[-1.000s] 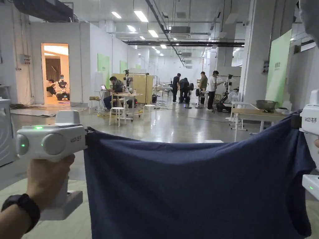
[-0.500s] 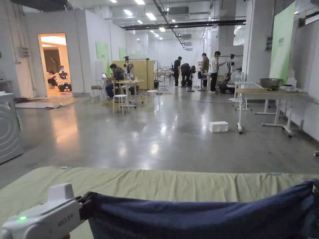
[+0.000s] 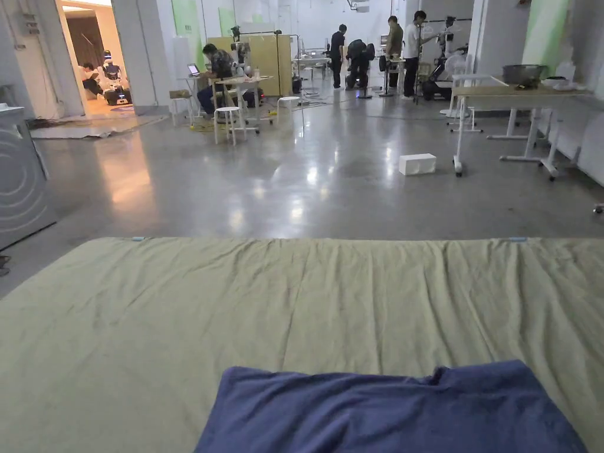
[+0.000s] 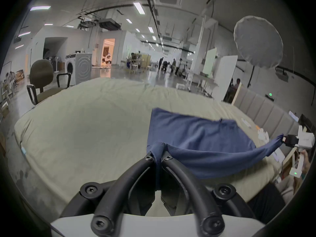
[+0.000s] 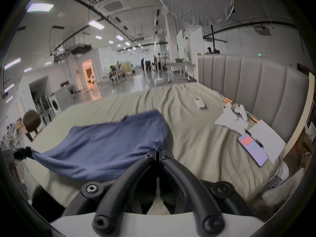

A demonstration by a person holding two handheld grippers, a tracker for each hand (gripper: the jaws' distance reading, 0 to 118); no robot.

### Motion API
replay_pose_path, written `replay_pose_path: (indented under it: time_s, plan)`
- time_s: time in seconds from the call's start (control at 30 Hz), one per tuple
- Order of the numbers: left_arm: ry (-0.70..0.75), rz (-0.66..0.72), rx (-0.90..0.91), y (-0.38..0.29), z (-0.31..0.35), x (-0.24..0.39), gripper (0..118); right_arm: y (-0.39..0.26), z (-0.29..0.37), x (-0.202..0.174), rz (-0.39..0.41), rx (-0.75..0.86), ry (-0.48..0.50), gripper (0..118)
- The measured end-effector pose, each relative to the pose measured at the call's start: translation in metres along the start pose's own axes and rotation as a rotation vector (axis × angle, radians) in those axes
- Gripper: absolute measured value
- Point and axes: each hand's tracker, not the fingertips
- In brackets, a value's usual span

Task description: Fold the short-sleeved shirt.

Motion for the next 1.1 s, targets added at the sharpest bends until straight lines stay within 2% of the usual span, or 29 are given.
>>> replay_pose_path:
  time_s: [0.07,0.1,0.13,0.23,0.37,0.43,0.47,0.57,0.67,0.7,0.73,0.77,0.8,0.83,0.87,0.93,1.0,1.03,1.07,1.1]
  plan:
    - [-0.022,-0.012,-0.042,-0.017,0.006,-0.004,5,-0.021,0.003,-0.002,0.037,-0.037,-0.018,2]
    - [-0.004,-0.012,-0.032,-0.024,0.009,-0.006,5,-0.033,-0.002,0.009,0.034,-0.081,-0.014,2]
    - [-0.035,-0.012,-0.097,-0.027,0.008,-0.009,5,-0.039,0.0,0.009,0.027,-0.093,-0.023,2]
    - [-0.057,-0.116,-0.102,-0.038,0.014,-0.003,5,-0.05,0.006,0.005,0.034,-0.13,-0.029,2]
    - [-0.074,-0.13,-0.162,-0.042,0.011,-0.007,5,-0.065,-0.001,0.002,0.097,-0.197,-0.04,2]
    - [-0.089,-0.136,-0.193,-0.056,-0.006,-0.03,5,-0.071,-0.009,0.0,0.132,-0.249,-0.06,2]
    - [-0.084,-0.143,-0.207,-0.059,-0.009,-0.032,5,-0.074,-0.014,0.0,0.124,-0.287,-0.062,2]
    - [-0.086,-0.128,-0.237,-0.059,-0.01,-0.03,5,-0.075,-0.02,0.003,0.028,-0.399,-0.064,2]
    - [-0.088,-0.113,-0.247,-0.068,-0.012,-0.038,6,-0.083,-0.026,0.006,0.062,-0.42,-0.057,2]
    - [-0.098,-0.1,-0.241,-0.068,-0.012,-0.041,14,-0.083,-0.028,0.004,0.109,-0.439,-0.047,2]
    - [-0.076,-0.098,-0.239,-0.07,-0.011,-0.043,31,-0.082,-0.029,0.003,0.137,-0.464,-0.035,4]
    - [-0.027,-0.099,-0.239,-0.07,-0.011,-0.047,64,-0.078,-0.026,-0.002,0.172,-0.494,-0.034,23]
    - [0.006,-0.083,-0.251,-0.072,-0.013,-0.051,86,-0.079,-0.027,-0.003,0.198,-0.511,-0.049,54]
    - [0.024,-0.058,-0.243,-0.071,-0.01,-0.057,99,-0.083,-0.027,-0.001,0.217,-0.527,-0.069,82]
    - [0.027,-0.023,-0.229,-0.069,-0.005,-0.064,100,-0.087,-0.026,0.0,0.212,-0.523,-0.079,95]
    - [0.006,0.051,-0.237,-0.06,0.006,-0.071,100,-0.087,-0.011,0.003,0.189,-0.467,-0.074,87]
    - [-0.002,0.064,-0.16,-0.047,0.028,-0.072,100,-0.083,0.005,0.008,0.108,-0.418,-0.119,86]
    - [0.013,0.045,-0.134,-0.038,0.038,-0.07,100,-0.085,0.011,0.022,0.065,-0.365,-0.123,86]
    - [0.03,0.024,-0.091,-0.029,0.051,-0.063,100,-0.08,0.026,0.019,0.067,-0.265,-0.174,86]
    - [0.032,0.004,-0.027,-0.02,0.063,-0.055,100,-0.075,0.043,0.009,0.127,-0.108,-0.232,86]
